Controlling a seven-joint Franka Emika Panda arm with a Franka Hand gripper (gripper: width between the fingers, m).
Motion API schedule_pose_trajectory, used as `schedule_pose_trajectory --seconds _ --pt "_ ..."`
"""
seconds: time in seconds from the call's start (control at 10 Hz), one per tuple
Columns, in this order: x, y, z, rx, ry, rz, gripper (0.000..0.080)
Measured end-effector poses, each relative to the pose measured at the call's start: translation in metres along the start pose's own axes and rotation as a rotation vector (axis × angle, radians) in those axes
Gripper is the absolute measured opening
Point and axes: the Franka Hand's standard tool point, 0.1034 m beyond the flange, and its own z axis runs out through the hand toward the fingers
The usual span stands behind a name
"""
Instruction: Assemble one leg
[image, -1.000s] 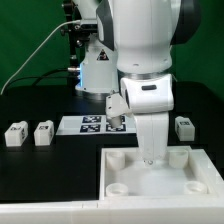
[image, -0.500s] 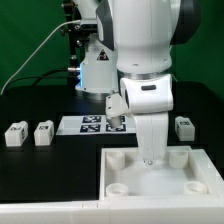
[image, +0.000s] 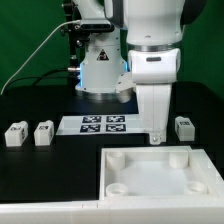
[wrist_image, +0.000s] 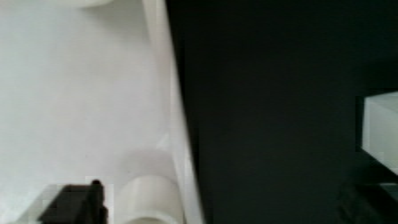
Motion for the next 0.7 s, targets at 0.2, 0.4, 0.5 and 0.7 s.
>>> schedule_pose_trajectory --seconds 0.2,0.4,0.5,0.7 --pt "0.028 -0.018 -0.004 -0.001 0.007 0.33 0.0649" --pt "0.046 -0.033 -0.002 0.038 0.03 0.678 0.0649" --pt "0.054 -0.04 -0.001 0.052 0.031 0.829 0.0649" --pt "0.061 -0.044 0.003 0.061 0.031 1.071 0.0649"
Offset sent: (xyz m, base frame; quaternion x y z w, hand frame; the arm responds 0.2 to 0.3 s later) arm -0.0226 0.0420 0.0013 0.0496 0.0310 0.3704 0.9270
